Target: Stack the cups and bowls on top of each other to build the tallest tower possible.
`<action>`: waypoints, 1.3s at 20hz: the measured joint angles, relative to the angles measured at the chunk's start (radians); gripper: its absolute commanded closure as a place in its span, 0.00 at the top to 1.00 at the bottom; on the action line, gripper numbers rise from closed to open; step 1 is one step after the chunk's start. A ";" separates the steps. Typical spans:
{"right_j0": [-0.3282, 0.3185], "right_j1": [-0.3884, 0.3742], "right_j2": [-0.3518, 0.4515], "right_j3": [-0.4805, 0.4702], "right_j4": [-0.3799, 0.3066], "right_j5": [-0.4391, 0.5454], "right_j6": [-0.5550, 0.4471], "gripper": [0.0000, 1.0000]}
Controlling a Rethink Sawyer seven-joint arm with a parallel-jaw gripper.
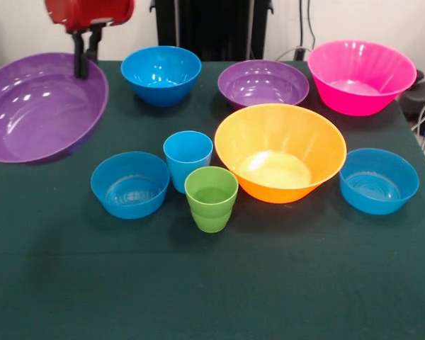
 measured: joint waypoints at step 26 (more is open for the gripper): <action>0.240 -0.061 -0.074 0.042 0.067 -0.164 0.099 0.00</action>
